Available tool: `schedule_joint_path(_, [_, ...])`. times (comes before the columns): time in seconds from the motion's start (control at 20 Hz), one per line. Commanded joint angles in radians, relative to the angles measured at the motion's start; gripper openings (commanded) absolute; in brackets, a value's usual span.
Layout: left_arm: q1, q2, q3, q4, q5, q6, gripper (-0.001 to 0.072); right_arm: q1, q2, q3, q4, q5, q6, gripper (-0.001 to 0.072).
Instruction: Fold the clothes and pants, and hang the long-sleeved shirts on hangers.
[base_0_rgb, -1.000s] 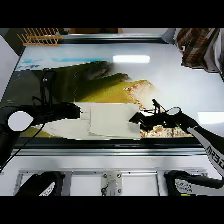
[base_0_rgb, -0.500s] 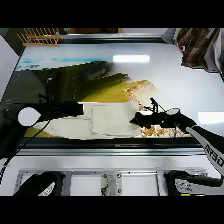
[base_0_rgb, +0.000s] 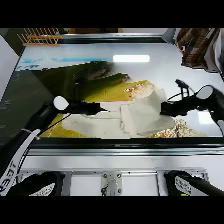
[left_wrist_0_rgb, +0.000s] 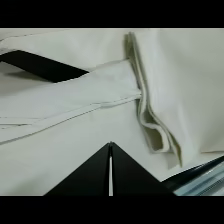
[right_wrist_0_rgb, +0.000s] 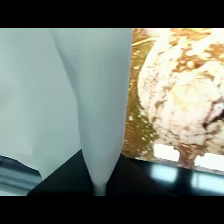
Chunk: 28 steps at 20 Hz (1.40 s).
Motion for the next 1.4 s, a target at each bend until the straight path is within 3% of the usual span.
schedule_joint_path(0.0, [-0.086, -0.161, 0.081, -0.062, 0.03, 0.076, 0.0012, 0.001, 0.024, 0.206, -0.161, 0.193, 0.095, 0.0014])
schedule_joint_path(0.35, [-0.261, -0.455, 0.354, -0.063, 0.017, 0.081, 0.0012, 0.173, 0.023, 0.414, -0.285, 0.338, 0.21, 0.0013])
schedule_joint_path(0.65, [-0.334, -0.618, 0.528, -0.063, -0.071, 0.081, 0.0012, 0.29, 0.023, 0.464, -0.286, 0.347, 0.28, 0.0013])
schedule_joint_path(1.05, [-0.312, -0.613, 0.536, -0.057, -0.102, 0.079, 0.0011, 0.379, 0.007, 0.513, -0.282, 0.322, 0.309, 0.0013])
schedule_joint_path(1.35, [-0.136, -0.434, 0.536, 0.201, -0.126, 0.057, 0.0011, 0.517, -0.071, 0.521, -0.282, 0.271, 0.366, 0.0013])
